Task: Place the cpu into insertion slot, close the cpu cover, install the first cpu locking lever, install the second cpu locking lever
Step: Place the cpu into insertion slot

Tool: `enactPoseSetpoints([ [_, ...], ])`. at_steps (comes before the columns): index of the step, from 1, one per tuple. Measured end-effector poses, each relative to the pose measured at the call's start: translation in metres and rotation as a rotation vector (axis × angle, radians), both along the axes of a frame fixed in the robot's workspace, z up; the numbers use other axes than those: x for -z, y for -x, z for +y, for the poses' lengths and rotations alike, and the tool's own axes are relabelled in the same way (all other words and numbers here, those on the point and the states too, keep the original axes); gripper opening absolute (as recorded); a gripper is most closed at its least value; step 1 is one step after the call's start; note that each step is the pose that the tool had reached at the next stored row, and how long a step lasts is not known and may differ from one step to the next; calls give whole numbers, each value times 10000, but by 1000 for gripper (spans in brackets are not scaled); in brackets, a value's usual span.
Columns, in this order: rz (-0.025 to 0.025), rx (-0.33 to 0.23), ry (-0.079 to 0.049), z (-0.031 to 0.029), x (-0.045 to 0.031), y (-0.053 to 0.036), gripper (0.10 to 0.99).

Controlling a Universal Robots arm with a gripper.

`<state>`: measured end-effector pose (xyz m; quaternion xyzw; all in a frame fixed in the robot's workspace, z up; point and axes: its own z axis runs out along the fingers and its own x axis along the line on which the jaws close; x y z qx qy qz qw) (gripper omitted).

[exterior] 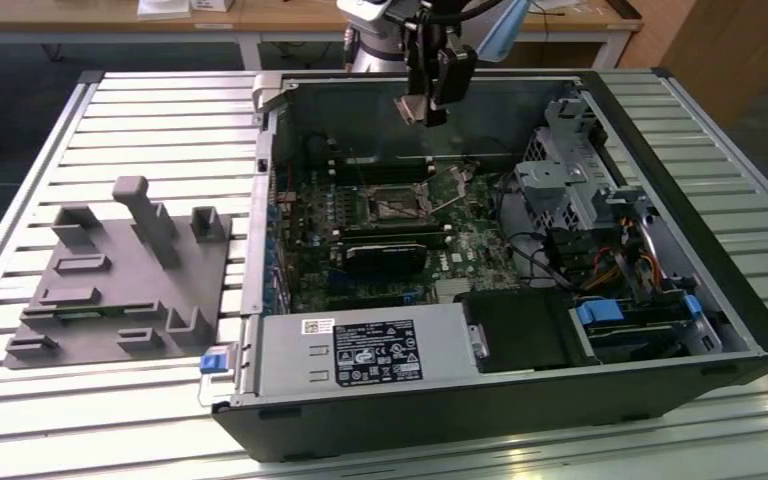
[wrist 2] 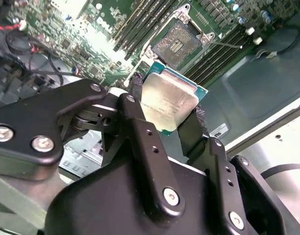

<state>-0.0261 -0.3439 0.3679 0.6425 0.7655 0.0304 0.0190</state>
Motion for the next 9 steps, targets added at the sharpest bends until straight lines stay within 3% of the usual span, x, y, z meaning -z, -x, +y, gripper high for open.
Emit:
enactPoseSetpoints([
  [5, 0, 762, 4, 0, 17, 2, 541],
  [9, -32, 921, 94, 2, 46, 2, 541],
])
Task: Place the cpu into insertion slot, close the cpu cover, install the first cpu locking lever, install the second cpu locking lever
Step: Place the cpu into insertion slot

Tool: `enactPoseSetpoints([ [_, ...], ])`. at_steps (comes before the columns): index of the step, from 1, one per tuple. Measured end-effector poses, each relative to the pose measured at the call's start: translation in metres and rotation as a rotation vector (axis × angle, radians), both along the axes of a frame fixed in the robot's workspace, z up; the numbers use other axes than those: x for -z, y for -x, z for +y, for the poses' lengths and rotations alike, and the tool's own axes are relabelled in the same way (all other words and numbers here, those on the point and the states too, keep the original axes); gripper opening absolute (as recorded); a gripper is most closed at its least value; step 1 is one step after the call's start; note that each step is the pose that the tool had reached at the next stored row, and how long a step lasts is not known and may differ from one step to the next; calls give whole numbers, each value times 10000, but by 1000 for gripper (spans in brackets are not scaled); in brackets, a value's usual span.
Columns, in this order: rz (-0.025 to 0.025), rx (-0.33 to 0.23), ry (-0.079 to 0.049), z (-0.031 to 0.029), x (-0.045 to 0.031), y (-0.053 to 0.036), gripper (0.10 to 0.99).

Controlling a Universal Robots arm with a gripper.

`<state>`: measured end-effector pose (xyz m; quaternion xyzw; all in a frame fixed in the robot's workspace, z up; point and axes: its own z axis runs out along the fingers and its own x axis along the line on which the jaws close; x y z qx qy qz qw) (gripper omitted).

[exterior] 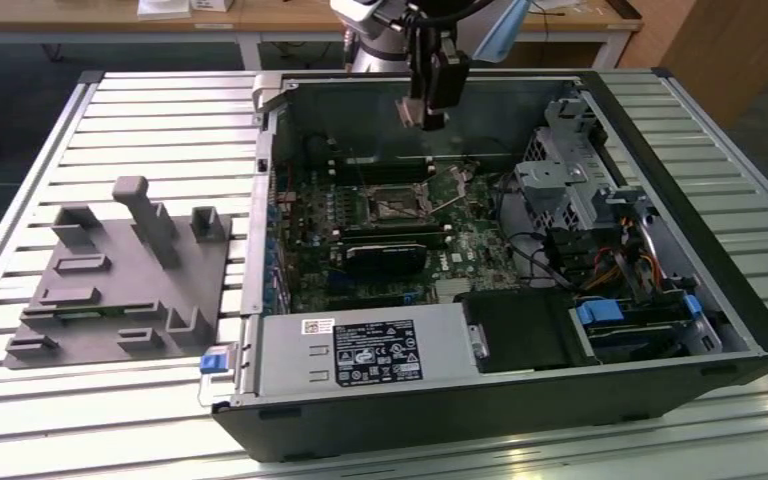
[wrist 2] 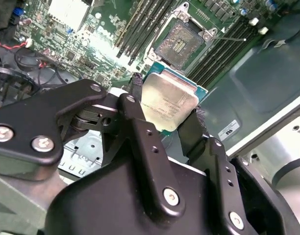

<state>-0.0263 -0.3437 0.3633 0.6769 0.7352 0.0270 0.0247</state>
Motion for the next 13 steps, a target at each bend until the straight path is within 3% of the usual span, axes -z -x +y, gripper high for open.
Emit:
enactPoseSetpoints([
  [13, 0, 2, 14, 79, 232, 9, 541],
])
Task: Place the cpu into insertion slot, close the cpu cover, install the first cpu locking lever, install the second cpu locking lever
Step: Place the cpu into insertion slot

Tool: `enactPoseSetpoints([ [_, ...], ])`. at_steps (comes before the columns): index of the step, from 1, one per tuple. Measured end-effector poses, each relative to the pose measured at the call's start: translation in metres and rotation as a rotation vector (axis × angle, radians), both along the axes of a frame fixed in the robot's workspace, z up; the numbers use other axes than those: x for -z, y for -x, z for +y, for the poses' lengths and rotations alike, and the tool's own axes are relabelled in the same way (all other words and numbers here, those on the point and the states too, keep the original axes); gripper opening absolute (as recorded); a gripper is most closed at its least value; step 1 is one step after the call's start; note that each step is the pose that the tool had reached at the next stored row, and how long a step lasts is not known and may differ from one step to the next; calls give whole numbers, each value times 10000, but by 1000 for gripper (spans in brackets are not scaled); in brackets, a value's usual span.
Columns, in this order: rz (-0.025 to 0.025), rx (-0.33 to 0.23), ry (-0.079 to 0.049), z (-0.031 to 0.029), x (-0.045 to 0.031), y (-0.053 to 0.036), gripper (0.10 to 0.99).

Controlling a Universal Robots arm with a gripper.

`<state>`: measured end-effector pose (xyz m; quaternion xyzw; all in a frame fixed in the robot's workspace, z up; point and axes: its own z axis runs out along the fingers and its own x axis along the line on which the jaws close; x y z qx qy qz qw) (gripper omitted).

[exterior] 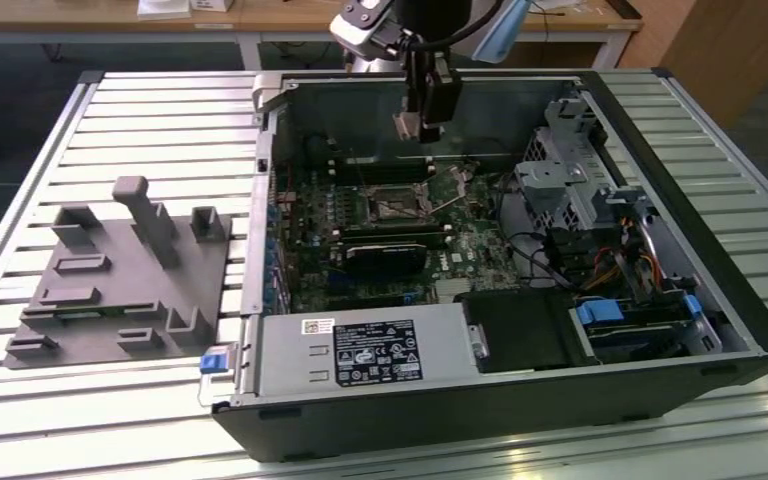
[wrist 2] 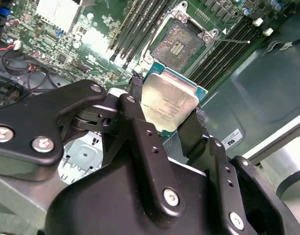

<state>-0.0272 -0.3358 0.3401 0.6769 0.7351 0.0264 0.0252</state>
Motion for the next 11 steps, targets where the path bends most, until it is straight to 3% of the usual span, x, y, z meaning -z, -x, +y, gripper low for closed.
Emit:
enactPoseSetpoints([
  [11, 1, 0, 0, 26, 198, 0, 541],
])
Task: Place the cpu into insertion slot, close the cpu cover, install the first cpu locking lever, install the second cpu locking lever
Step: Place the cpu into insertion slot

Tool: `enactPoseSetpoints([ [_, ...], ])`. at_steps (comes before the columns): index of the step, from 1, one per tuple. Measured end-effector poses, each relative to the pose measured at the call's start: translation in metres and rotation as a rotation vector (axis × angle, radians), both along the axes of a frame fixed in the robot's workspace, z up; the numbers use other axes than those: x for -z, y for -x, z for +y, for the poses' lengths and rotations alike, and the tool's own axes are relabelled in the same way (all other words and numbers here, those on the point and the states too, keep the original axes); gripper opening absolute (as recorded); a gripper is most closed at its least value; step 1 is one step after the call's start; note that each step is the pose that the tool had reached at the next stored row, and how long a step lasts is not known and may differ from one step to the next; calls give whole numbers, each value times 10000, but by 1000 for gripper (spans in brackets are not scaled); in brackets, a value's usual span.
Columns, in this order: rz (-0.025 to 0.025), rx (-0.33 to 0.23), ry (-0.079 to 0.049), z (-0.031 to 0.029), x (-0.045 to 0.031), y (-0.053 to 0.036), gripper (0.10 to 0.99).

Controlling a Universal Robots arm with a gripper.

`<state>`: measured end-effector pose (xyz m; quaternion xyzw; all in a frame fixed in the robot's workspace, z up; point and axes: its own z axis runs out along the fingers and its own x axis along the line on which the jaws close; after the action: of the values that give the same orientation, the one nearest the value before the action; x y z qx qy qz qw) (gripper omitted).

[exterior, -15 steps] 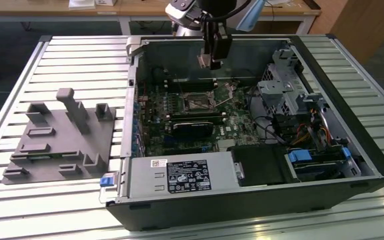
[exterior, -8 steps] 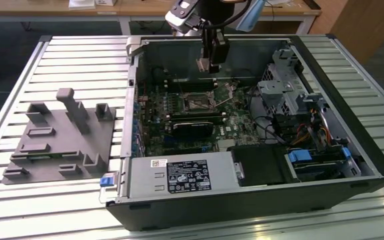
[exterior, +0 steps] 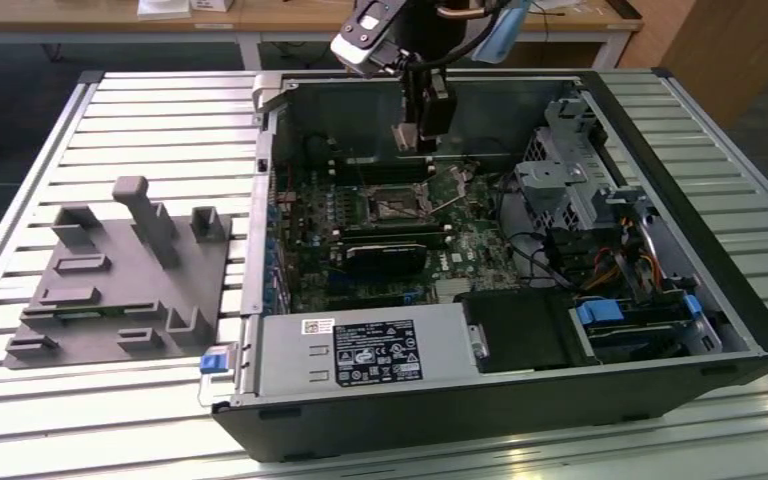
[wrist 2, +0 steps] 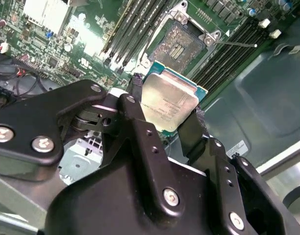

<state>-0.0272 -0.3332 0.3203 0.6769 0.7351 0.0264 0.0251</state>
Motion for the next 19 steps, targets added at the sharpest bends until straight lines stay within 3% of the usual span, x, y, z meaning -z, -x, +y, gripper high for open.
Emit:
enactPoseSetpoints([
  [7, 0, 0, 12, 0, 103, 0, 541],
  [19, 0, 0, 15, 0, 182, 4, 541],
])
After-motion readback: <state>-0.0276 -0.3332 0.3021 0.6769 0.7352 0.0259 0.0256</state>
